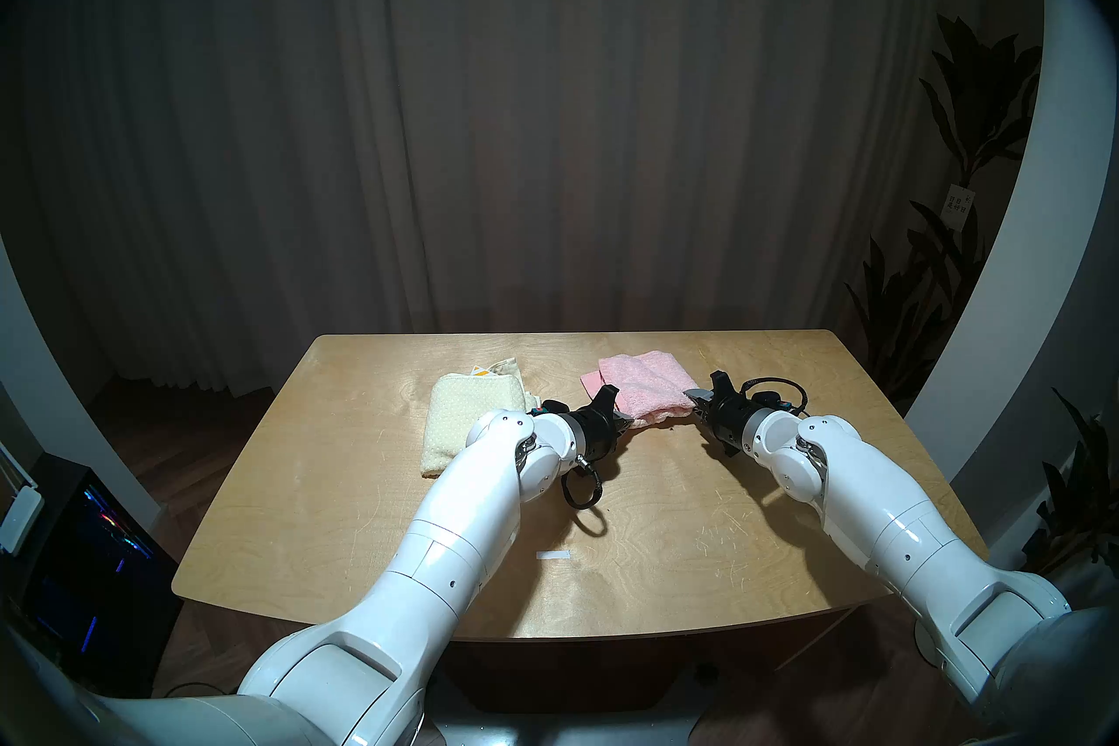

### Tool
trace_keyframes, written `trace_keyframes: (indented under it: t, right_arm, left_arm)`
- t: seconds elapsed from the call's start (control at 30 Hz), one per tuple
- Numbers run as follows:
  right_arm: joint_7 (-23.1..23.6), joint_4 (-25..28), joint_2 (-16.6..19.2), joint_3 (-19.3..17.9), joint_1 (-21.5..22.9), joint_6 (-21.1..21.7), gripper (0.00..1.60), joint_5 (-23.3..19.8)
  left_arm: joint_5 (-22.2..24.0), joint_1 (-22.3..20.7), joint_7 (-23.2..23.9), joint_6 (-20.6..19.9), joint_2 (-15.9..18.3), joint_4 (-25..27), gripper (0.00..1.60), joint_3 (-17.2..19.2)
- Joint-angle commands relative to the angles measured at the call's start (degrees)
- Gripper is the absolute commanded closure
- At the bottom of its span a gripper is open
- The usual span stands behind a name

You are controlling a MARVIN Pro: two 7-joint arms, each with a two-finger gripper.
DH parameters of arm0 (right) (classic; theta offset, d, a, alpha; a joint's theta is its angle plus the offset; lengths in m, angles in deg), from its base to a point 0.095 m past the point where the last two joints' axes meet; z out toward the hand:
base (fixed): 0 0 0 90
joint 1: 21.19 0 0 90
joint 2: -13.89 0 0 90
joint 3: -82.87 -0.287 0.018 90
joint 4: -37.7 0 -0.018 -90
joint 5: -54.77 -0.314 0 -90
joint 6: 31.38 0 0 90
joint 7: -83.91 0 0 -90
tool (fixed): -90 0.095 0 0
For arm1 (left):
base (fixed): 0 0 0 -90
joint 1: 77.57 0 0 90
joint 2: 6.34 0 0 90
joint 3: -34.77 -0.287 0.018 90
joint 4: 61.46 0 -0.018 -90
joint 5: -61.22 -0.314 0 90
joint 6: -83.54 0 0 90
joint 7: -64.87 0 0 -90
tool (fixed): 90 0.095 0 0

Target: Fold each towel twice and stack them on table

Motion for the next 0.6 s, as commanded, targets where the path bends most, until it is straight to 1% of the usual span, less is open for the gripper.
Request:
trace_keyframes:
  t: [0.0, 0.17, 0.3, 0.57]
  right_arm:
    - [1.8, 1.2, 0.3, 1.0, -3.7, 0.6, 1.60, 0.2]
    - [4.2, 2.2, 0.8, 1.0, -4.2, 0.0, 1.60, 1.3]
    - [5.5, 3.3, 1.0, 1.0, -4.7, -1.3, 1.60, 2.5]
    - [7.1, 5.2, 1.0, 1.0, -4.8, -3.6, 1.60, 4.2]
  left_arm:
    - [-0.4, 1.2, 2.9, 0.6, 1.2, 4.4, 1.60, 0.7]
    - [-0.8, 2.1, 4.6, 1.0, 1.5, 6.2, 1.60, 1.0]
    - [-1.2, 2.1, 6.4, 0.9, 1.5, 6.9, 1.60, 1.1]
    - [-2.0, 0.8, 9.6, 0.6, 0.8, 6.3, 1.60, 0.8]
